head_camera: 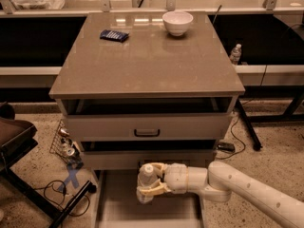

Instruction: Pick blue plastic bottle from top drawer and place on counter

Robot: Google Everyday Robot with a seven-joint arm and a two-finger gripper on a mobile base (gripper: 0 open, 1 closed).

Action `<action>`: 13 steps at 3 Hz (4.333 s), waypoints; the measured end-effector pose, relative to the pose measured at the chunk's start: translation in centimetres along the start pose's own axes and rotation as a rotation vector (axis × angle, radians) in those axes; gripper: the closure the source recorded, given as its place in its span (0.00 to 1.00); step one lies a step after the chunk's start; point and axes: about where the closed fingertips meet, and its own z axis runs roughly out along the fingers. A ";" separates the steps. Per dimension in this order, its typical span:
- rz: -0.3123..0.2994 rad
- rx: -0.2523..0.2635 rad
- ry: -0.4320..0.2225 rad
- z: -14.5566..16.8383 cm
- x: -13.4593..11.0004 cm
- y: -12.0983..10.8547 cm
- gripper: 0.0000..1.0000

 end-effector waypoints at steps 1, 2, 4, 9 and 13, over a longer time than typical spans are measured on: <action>0.000 0.000 0.000 0.0 0.0 0.0 1.00; 0.011 0.015 -0.004 0.4 -5.4 -1.1 1.00; 0.038 0.077 0.006 0.3 -18.7 -2.6 1.00; -0.193 0.353 0.106 1.7 -44.0 -17.4 1.00; -0.056 0.368 0.148 2.8 -37.0 -29.3 0.99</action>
Offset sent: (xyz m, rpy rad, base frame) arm 0.0251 0.0078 0.0888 -0.0126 0.0057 -0.0365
